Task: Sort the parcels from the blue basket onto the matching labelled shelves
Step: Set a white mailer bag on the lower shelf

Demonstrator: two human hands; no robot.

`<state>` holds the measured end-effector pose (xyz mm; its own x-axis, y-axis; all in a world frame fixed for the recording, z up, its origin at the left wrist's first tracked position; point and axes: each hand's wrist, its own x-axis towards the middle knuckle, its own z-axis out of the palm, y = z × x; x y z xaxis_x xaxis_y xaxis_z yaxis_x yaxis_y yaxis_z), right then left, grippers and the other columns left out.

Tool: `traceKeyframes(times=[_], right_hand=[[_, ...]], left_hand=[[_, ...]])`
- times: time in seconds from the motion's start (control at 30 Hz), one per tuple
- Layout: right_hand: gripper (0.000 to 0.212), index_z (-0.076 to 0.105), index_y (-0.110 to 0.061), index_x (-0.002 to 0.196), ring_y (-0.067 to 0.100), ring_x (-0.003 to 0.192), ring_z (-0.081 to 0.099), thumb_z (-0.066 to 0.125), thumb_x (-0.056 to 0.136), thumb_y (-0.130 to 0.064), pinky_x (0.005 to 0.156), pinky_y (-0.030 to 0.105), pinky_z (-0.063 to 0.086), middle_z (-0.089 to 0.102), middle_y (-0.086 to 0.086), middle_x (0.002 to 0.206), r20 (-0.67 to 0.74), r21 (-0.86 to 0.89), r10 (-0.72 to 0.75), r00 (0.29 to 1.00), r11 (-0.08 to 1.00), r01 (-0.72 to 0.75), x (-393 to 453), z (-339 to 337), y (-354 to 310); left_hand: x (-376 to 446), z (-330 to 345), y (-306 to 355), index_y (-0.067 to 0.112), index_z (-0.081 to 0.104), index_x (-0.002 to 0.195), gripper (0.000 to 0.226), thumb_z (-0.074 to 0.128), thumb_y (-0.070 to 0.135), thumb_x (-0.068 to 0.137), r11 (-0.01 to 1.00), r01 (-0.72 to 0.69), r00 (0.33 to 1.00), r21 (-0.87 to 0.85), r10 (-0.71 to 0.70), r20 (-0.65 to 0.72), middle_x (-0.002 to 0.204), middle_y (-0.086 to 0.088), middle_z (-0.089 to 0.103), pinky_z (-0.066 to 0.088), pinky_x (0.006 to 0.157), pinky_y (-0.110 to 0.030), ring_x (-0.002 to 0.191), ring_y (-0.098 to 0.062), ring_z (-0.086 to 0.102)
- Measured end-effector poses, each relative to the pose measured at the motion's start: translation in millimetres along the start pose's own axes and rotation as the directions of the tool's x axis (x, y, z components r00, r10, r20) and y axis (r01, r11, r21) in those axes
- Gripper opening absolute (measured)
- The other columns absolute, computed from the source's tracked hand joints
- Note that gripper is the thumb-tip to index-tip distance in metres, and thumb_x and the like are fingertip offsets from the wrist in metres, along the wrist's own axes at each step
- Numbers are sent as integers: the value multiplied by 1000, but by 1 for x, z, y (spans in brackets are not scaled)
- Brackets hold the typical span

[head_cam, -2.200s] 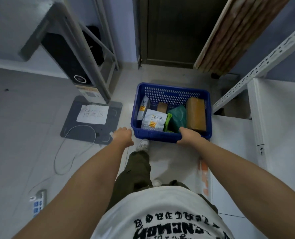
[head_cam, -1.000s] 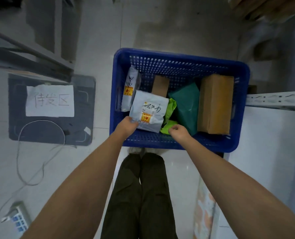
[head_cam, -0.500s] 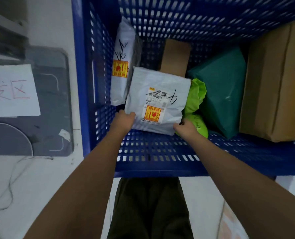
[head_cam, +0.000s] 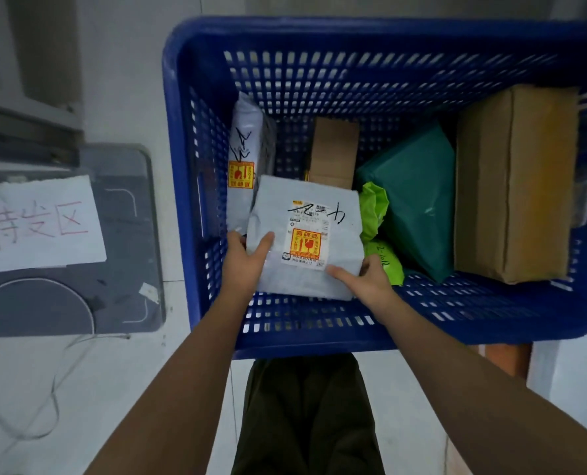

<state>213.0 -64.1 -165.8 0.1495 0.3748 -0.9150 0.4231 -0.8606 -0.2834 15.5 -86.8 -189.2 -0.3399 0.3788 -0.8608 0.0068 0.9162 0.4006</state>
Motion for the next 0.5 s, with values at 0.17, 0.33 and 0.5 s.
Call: traceKeyframes(times=[0.17,0.33,0.5], right_hand=[[57,37,-9,111,17,98,55,76,77,-34,86,31,48,53,2,107,-36,109,14,999,994,-10,-32,-9,-15],[49,52,-10,126,19,98,60,70,83,-26,79,34,53,62,5,115,13,569,171,985,809,-148,-66,-25,-21],[32,54,-16,122,21,109,61,59,90,-20,82,38,55,63,8,121,134,835,16,991,537,-121,-93,-33,-21]], left_hand=[[-22,-14,33,4,39,117,56,71,34,81,991,103,993,-83,-107,-45,112,-3,54,45,87,-31,99,-22,54],[-60,-34,45,2,53,110,47,70,33,80,895,367,930,-254,-353,99,101,-12,65,53,87,-43,89,-29,63],[-122,-28,41,8,55,116,34,67,16,85,757,298,953,-582,-275,130,105,-10,67,54,80,-39,91,-23,64]])
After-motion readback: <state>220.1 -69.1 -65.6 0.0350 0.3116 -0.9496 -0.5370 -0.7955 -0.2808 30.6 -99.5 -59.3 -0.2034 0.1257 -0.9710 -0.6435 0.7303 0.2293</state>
